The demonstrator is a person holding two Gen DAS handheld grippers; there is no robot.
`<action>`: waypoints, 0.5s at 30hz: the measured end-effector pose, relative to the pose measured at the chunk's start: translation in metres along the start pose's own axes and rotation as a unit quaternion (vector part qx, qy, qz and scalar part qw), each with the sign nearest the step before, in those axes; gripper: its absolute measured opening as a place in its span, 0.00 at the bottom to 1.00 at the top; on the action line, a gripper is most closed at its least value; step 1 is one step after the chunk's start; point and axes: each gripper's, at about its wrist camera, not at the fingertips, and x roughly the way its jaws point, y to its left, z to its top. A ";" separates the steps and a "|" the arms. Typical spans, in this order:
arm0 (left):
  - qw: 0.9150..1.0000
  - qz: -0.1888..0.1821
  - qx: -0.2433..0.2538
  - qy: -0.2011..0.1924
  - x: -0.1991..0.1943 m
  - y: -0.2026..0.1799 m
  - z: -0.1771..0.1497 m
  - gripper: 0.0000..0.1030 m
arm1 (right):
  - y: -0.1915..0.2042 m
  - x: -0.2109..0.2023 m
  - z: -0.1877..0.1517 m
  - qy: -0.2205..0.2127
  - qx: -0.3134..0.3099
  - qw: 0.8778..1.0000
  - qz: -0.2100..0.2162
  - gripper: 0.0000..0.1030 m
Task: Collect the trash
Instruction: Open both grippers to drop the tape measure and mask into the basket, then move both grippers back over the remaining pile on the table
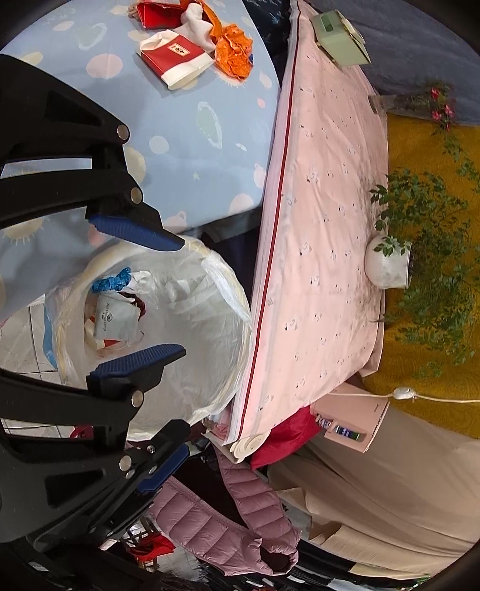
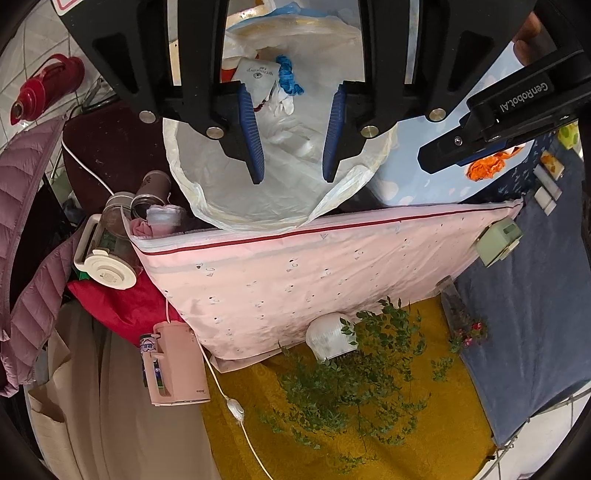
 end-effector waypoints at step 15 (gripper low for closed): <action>0.998 0.038 -0.036 -0.021 -0.037 0.056 -0.010 0.49 | 0.062 -0.015 -0.006 -0.001 -0.044 0.999 0.031 0.37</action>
